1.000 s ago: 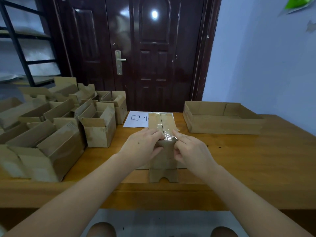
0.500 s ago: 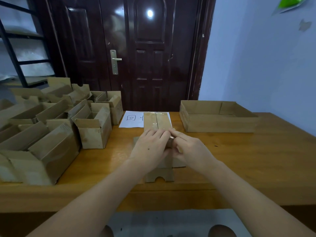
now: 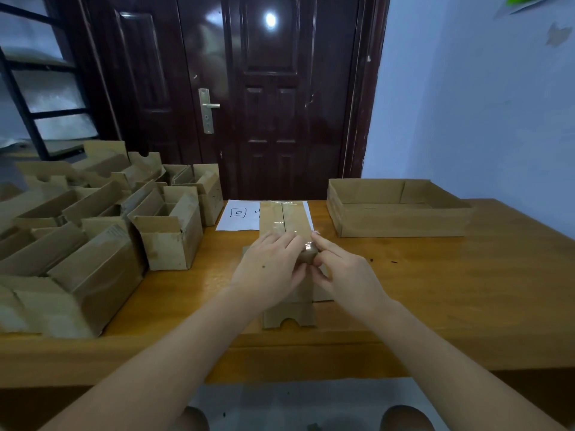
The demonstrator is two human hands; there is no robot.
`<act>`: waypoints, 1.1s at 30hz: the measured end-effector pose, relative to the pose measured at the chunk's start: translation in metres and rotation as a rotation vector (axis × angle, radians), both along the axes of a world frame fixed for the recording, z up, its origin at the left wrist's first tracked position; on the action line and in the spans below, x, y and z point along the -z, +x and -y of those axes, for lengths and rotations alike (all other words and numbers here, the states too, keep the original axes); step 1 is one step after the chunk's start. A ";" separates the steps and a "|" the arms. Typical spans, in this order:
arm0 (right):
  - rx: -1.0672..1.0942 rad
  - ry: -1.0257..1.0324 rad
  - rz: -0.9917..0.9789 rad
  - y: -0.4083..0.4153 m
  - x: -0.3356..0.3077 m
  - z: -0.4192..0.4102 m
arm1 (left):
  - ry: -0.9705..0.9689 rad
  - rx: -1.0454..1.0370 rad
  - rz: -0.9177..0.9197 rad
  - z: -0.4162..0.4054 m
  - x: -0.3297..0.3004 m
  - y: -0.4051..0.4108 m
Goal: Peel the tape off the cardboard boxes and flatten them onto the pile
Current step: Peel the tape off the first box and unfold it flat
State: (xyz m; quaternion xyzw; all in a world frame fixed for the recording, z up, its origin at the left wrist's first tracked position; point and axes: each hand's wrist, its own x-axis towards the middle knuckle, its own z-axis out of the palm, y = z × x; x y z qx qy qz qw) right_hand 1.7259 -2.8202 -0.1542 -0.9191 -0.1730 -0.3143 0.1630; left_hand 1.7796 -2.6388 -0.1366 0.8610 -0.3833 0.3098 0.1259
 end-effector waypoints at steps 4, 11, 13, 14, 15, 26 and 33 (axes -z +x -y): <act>0.046 0.035 -0.036 0.003 -0.001 0.002 | 0.006 -0.004 -0.001 0.002 0.000 -0.001; 0.012 0.034 -0.026 0.000 -0.004 0.001 | -0.024 0.016 -0.011 0.002 -0.001 -0.001; -0.002 0.000 -0.005 0.000 -0.002 -0.002 | -0.022 0.025 -0.013 0.002 0.000 -0.001; -0.006 -0.017 0.000 0.001 -0.001 -0.004 | -0.023 0.027 -0.015 0.001 0.000 -0.001; -0.003 -0.026 0.003 0.001 0.000 -0.006 | -0.024 0.028 -0.018 0.001 0.000 -0.001; 0.033 -0.048 0.038 0.003 0.000 -0.011 | 0.001 0.032 -0.040 -0.001 0.003 0.005; 0.067 -0.090 0.105 0.003 -0.003 -0.016 | -0.007 0.047 -0.039 0.000 0.005 0.006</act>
